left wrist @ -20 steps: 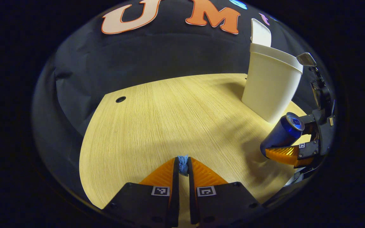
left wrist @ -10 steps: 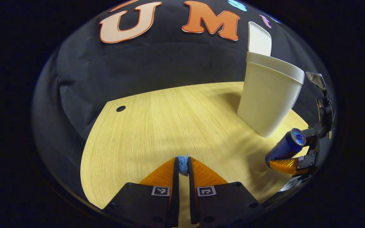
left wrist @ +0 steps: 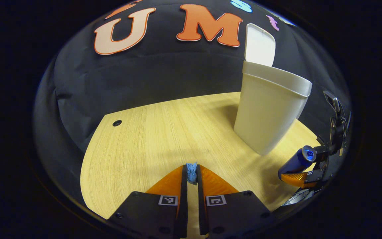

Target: Press the lid of the desktop garbage bin to open it, pick up the crumpled paper on the desktop and throw it into the bin, then pick up the pop can on the desktop and drop it into the bin, and finally close the garbage bin lid.

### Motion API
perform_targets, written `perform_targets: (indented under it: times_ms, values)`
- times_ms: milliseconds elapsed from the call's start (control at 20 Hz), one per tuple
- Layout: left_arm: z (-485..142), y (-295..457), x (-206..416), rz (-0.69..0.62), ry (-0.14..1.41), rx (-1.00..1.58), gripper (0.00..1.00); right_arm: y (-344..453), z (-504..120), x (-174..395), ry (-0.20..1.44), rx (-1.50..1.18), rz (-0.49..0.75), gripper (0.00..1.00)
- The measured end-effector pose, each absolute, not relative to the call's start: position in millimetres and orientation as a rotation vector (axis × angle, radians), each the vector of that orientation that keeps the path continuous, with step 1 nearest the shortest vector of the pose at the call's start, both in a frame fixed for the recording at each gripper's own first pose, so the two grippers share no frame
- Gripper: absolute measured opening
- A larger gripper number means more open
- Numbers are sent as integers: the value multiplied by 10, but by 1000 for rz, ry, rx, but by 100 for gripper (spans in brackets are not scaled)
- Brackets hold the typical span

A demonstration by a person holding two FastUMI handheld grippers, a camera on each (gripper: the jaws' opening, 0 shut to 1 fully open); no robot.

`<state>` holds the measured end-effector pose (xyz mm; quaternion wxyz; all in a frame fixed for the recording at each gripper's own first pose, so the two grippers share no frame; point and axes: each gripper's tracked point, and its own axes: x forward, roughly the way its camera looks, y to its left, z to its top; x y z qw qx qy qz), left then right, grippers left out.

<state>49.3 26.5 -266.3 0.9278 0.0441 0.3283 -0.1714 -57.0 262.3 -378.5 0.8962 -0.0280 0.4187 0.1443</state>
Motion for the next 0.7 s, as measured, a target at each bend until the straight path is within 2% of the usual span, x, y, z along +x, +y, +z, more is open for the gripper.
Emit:
perform_targets:
  times_ms: [700]
  values:
    - [-1705,-867,711,-429,515,57,17,2282,-3704,-675,854,-43,241,80]
